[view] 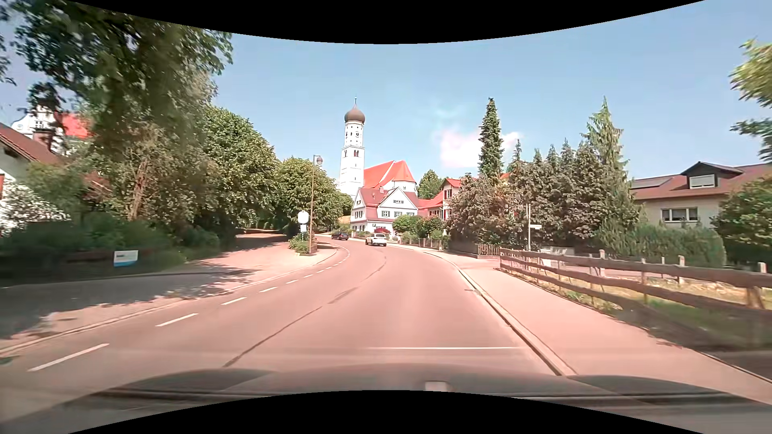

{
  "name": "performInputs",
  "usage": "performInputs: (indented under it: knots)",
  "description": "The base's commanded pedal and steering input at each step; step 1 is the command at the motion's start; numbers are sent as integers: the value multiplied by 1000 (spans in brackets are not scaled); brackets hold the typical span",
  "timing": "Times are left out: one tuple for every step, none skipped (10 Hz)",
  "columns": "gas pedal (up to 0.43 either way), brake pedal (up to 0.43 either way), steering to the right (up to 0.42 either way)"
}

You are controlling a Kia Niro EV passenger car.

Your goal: Follow the waypoints while adhering to traffic rules and regulations

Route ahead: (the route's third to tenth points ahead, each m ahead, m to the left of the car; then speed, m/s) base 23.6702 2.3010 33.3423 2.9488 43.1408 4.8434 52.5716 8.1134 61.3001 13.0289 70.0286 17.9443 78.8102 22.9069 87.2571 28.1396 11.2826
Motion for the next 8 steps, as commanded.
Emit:
performInputs:
  knots:
    - [169, 0, 32]
    - [169, 0, 31]
    - [169, 0, 31]
    - [157, 0, 25]
    - [150, 0, 16]
    - [150, 0, 7]
    - [150, 0, 5]
    - [138, 0, 4]
